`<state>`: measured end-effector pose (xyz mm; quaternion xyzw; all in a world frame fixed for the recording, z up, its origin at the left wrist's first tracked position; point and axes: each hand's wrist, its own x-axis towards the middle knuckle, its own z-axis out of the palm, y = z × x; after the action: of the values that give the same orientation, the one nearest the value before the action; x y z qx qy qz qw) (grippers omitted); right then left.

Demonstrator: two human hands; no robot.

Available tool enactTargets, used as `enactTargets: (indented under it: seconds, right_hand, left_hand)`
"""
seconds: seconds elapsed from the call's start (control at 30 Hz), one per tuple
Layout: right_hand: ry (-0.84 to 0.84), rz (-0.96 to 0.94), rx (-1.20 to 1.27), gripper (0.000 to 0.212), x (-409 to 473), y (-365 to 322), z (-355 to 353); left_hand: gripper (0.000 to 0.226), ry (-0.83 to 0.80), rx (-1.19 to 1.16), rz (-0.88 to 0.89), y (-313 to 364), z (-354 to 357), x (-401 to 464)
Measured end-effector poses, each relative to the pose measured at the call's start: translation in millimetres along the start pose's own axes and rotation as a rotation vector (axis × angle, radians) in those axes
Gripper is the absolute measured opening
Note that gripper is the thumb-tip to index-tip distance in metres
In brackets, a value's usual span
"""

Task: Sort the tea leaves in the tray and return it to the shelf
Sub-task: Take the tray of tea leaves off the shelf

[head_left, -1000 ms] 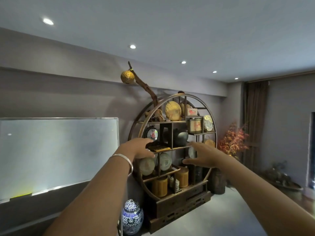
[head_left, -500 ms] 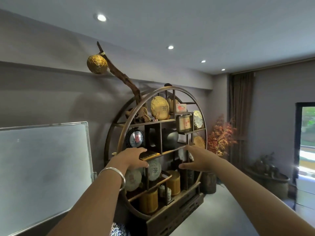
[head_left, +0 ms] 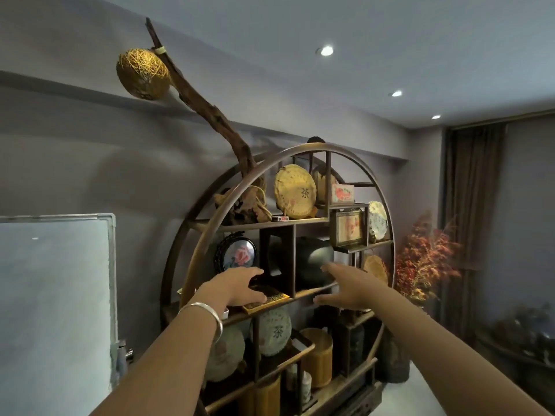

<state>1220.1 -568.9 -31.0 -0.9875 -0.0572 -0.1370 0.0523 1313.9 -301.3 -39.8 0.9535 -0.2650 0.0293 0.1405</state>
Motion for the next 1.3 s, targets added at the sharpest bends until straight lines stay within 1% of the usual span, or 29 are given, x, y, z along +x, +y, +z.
enactTargets:
  seconds: [0.23,0.43,0.6,0.7,0.83,0.93,1.07,1.13,1.23,1.3]
  right_hand:
    - [-0.054,-0.024,0.07,0.088,116.0,45.5,43.0]
    - [-0.095,-0.057,0.099,0.088,208.3,80.2,94.7]
    - [-0.082,-0.085,0.155,0.085,289.9,108.4,134.1]
    - [-0.079,-0.105,0.198,0.078,337.3,122.2,158.7]
    - [-0.042,-0.112,0.26,0.059,383.8,144.4,200.4]
    - [-0.074,-0.09,0.285,0.049,407.1,162.6,240.1]
    - [-0.125,-0.059,0.306,0.036,426.7,186.9,293.8]
    - [-0.152,-0.056,0.318,0.029,435.9,199.7,321.1]
    - [-0.187,-0.066,0.329,0.021,454.7,215.0,358.1]
    - [-0.219,-0.059,0.34,0.023,463.0,218.2,380.4]
  left_hand:
    - [0.076,-0.028,-0.002,-0.038,-31.7,18.3,106.0]
    - [0.076,-0.038,-0.003,-0.008,-76.4,52.3,188.5]
    - [0.073,0.018,-0.04,-0.015,-119.2,71.5,256.2]
    - [0.069,0.066,-0.075,-0.058,-144.4,82.6,287.9]
    - [0.06,0.09,-0.078,-0.171,-172.8,105.3,314.0]
    - [0.049,0.057,-0.094,-0.285,-184.4,132.0,325.8]
    - [0.026,0.058,-0.143,-0.415,-190.2,174.2,335.7]
    - [0.019,0.044,-0.174,-0.486,-191.3,197.6,342.6]
    - [0.015,0.083,-0.217,-0.615,-189.2,228.4,353.6]
    - [0.016,0.134,-0.211,-0.692,-188.7,246.8,359.0]
